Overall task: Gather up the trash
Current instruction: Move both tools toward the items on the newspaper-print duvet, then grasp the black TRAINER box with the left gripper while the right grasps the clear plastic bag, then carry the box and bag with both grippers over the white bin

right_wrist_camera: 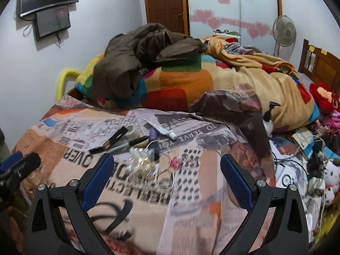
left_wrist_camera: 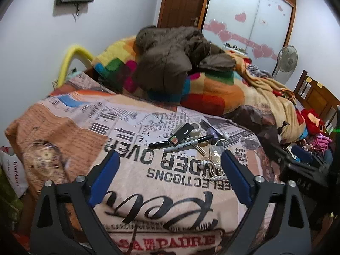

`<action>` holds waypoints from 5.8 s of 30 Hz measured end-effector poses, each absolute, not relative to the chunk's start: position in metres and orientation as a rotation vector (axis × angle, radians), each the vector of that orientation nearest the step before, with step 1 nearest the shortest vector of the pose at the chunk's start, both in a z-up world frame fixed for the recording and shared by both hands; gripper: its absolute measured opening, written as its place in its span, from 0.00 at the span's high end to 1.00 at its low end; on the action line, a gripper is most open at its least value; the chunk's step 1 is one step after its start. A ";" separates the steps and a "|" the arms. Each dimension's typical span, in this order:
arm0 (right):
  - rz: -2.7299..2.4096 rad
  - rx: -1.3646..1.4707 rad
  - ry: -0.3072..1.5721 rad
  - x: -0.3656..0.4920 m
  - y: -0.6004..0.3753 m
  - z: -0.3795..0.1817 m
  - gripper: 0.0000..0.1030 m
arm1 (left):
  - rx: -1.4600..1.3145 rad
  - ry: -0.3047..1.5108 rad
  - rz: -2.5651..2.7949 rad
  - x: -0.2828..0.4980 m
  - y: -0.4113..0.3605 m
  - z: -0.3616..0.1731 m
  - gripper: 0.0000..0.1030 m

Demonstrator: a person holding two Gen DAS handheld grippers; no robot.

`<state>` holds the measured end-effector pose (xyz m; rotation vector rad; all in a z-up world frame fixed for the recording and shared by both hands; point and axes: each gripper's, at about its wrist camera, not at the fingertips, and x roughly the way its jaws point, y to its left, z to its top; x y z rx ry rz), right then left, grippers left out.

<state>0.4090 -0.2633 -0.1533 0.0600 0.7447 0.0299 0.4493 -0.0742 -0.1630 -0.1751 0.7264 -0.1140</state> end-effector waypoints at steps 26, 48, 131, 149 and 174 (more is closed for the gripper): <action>0.301 0.154 0.996 0.474 -0.242 -0.251 0.62 | -0.211 0.906 -0.137 0.524 -0.087 -0.260 0.29; 0.300 0.277 0.905 0.470 -0.305 -0.219 0.86 | -0.157 0.934 -0.263 0.522 -0.135 -0.250 0.29; 0.601 0.040 0.738 0.374 -0.142 -0.140 0.79 | -0.139 0.757 -0.088 0.390 0.022 -0.138 0.76; 0.864 -0.082 0.828 0.276 0.009 -0.148 0.79 | -0.192 0.750 0.136 0.243 0.155 -0.133 0.76; 0.937 -0.342 1.161 0.210 0.131 -0.297 0.79 | -0.498 1.059 0.374 0.141 0.263 -0.330 0.76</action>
